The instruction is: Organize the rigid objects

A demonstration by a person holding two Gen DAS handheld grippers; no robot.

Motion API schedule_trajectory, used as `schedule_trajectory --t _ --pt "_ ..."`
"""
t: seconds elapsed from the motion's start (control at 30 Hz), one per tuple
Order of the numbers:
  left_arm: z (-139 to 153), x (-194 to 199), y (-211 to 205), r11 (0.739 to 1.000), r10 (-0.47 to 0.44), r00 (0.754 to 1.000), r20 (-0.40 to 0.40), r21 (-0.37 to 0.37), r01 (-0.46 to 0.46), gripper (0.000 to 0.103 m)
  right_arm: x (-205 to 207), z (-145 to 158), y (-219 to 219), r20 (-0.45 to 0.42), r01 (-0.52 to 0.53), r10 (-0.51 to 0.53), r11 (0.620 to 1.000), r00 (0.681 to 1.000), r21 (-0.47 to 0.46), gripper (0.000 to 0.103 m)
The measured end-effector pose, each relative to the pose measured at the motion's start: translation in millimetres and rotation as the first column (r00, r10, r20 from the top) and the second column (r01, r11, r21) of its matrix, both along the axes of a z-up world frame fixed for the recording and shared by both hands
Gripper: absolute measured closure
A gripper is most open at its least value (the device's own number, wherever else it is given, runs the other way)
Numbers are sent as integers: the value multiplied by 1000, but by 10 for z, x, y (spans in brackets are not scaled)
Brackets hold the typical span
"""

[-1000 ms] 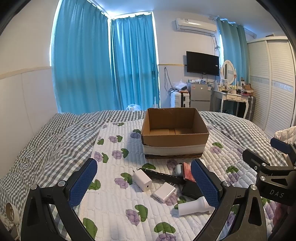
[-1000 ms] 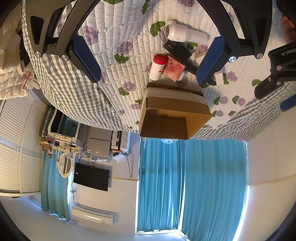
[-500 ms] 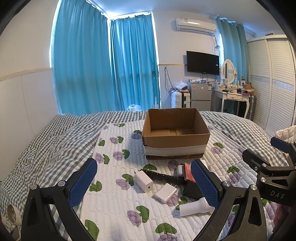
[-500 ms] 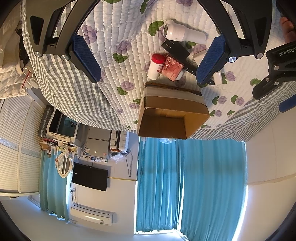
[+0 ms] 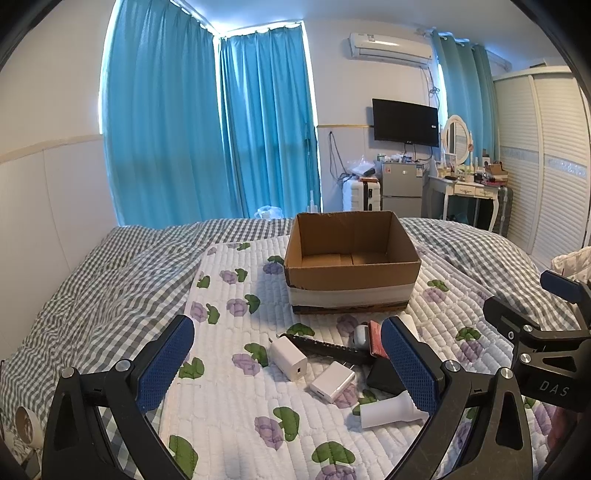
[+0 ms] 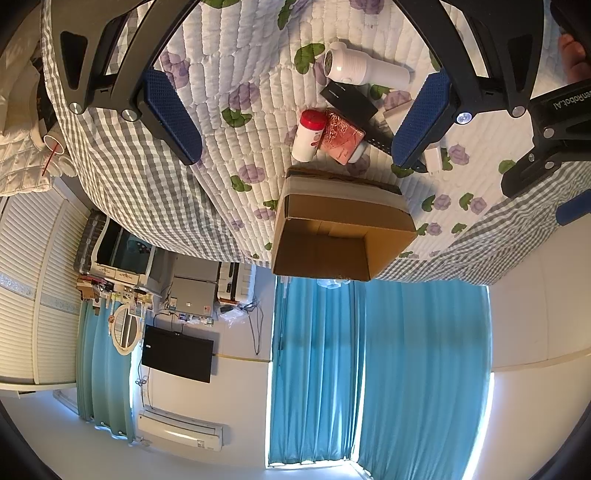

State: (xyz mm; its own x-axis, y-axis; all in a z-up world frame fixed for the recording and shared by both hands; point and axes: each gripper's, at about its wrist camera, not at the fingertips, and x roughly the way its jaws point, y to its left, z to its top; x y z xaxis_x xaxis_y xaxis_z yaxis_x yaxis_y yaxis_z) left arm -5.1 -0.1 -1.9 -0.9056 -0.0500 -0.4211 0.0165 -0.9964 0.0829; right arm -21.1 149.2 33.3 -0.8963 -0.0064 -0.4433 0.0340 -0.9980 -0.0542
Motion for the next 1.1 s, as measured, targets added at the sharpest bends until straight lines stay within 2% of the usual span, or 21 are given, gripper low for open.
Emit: schedule_trajectory --t 0.8,1.1 --pt "-36 14 20 1000 -5 1000 8 -4 5 0 8 -37 -15 9 -4 4 1000 1000 4 0" --pt "109 -21 50 999 9 1000 28 -39 -8 0 -71 3 -74 71 -1 -1 1000 997 29 0"
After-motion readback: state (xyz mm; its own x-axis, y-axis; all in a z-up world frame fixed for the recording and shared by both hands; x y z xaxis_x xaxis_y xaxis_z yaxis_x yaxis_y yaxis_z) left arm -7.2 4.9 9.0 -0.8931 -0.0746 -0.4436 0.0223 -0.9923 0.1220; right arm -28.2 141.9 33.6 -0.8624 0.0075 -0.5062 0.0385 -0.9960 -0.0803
